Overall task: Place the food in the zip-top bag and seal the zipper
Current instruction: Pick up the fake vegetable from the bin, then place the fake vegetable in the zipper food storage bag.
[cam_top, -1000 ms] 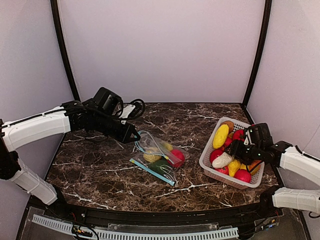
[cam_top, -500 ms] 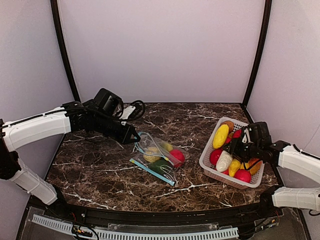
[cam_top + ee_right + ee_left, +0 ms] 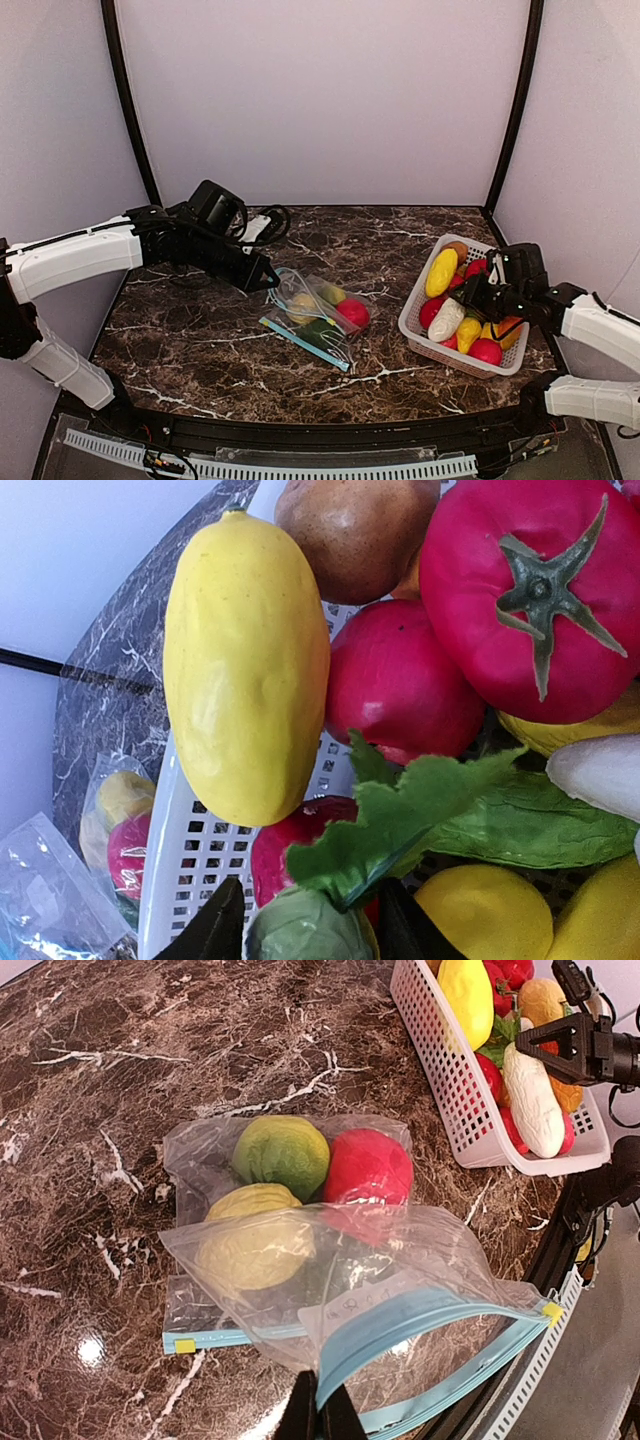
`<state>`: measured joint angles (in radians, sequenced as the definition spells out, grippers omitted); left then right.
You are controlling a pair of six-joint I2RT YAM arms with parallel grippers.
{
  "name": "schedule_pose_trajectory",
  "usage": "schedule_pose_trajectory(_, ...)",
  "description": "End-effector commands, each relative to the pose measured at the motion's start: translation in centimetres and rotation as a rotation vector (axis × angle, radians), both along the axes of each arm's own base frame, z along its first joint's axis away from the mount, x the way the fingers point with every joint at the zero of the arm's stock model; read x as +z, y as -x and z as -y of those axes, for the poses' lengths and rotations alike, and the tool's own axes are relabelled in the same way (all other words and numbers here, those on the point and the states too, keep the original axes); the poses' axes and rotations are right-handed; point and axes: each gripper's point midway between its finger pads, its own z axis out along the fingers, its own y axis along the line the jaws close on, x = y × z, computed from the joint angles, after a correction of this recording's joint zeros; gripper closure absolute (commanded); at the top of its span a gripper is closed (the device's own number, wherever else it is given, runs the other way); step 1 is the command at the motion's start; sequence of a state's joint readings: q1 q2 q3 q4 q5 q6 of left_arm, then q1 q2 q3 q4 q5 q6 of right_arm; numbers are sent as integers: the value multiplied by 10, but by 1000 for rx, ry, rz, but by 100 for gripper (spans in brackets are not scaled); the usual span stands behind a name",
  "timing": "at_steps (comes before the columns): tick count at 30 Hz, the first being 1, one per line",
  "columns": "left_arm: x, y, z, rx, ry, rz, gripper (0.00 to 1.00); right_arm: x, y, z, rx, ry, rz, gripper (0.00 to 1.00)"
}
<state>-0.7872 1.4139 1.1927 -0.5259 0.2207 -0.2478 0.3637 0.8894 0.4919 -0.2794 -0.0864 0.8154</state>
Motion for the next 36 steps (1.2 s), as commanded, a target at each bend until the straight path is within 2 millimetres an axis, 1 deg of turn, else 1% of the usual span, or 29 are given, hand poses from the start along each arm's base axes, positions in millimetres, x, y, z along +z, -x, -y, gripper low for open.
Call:
schedule_pose_trajectory(1,0,3,-5,9,-1,-11,99,-13,4,5,-6,27,-39,53)
schedule_pose_trajectory(4,-2,3,-6,8,-5,-14,99,-20,8,2,5,14,-63,46)
schedule_pose_trajectory(9,-3,3,-6,9,-9,-17,99,-28,11,-2,23,0,-100,40)
schedule_pose_trajectory(11,-3,3,-6,8,-8,-16,99,-32,12,-3,27,-1,-116,39)
schedule_pose_trajectory(13,-3,2,-6,9,-9,-15,99,-34,12,-4,27,-1,-125,42)
schedule_pose_trajectory(15,-3,2,-6,9,-10,-14,99,-31,12,-3,22,-5,-115,49)
schedule_pose_trajectory(19,-2,2,-6,10,-10,-13,99,-16,10,-1,7,-10,-66,59)
schedule_pose_trajectory(21,-1,3,-6,9,-7,-13,99,-5,10,2,-2,-4,-40,63)
schedule_pose_trajectory(23,-1,3,-5,8,-5,-16,99,9,8,4,-3,-2,3,65)
schedule_pose_trajectory(25,2,4,-4,-2,-3,-22,99,30,5,3,17,-5,78,67)
schedule_pose_trajectory(27,4,6,-2,-17,3,-35,99,61,3,-3,63,-3,184,70)
schedule_pose_trajectory(28,6,7,-1,-23,7,-38,99,81,2,-7,88,0,248,70)
schedule_pose_trajectory(30,10,12,3,-47,31,-58,99,119,4,-20,155,3,376,71)
schedule_pose_trajectory(32,13,18,8,-77,48,-88,99,151,8,-36,223,14,478,71)
schedule_pose_trajectory(34,14,23,12,-103,56,-126,99,174,12,-56,297,32,555,72)
schedule_pose_trajectory(36,13,28,16,-123,71,-162,99,194,21,-83,388,46,628,73)
